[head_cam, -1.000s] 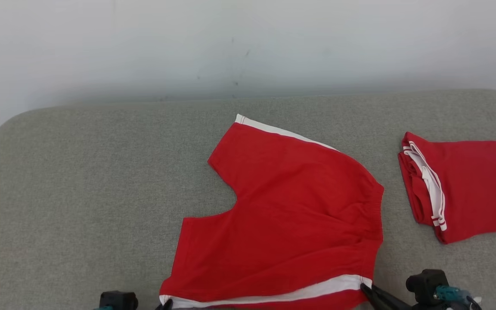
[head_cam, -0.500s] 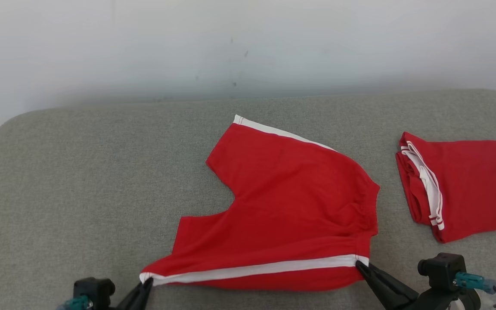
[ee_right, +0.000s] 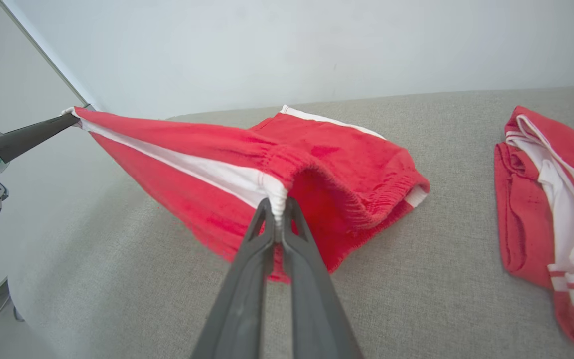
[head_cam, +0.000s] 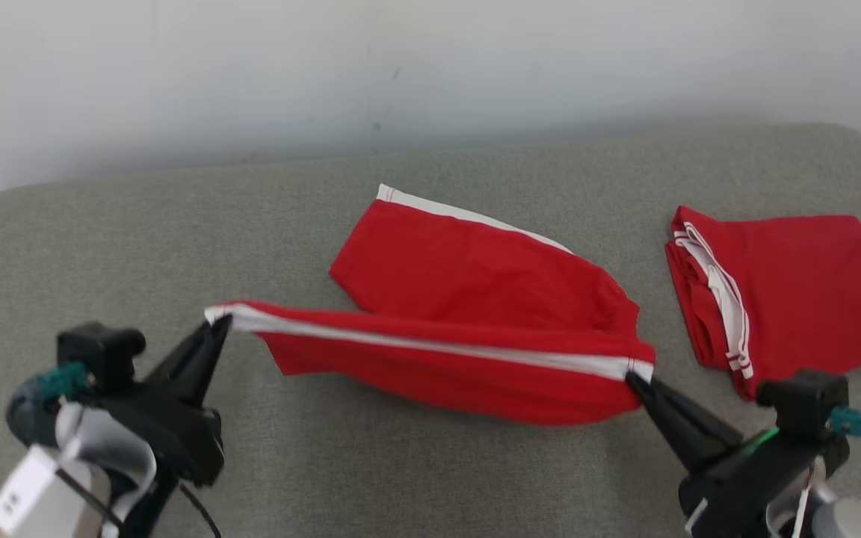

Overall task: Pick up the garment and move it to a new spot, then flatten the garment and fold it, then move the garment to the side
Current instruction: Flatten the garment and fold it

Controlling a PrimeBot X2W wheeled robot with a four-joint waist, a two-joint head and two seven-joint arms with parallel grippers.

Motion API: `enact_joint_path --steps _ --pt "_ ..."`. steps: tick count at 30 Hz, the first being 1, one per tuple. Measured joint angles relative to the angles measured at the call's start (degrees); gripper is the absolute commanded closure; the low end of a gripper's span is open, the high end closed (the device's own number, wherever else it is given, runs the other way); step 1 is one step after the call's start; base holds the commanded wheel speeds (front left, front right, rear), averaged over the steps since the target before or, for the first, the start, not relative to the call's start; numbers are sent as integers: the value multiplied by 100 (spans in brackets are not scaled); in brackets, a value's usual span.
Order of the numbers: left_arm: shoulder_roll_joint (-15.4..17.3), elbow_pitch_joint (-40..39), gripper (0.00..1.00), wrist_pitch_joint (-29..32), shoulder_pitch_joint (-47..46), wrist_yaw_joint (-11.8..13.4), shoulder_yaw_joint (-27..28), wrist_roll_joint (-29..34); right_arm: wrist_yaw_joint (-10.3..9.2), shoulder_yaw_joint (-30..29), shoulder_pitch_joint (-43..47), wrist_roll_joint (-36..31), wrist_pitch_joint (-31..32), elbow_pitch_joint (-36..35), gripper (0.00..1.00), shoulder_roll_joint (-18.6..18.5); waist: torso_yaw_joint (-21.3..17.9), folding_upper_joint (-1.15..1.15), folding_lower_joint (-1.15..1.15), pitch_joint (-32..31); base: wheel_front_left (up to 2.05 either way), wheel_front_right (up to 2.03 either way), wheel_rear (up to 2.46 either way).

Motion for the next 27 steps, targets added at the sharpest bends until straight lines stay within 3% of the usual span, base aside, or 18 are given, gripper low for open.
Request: enact_joint_path --steps 13,27 --pt "325 452 100 889 -1961 -56 -248 -433 -223 10 -1466 -57 302 592 100 430 -406 0 1 682 0 0 0" --pt "912 1115 100 1488 -3434 -55 -1066 -999 -310 189 -2688 -165 336 1489 100 1069 -1050 1 0 1329 0 0 0"
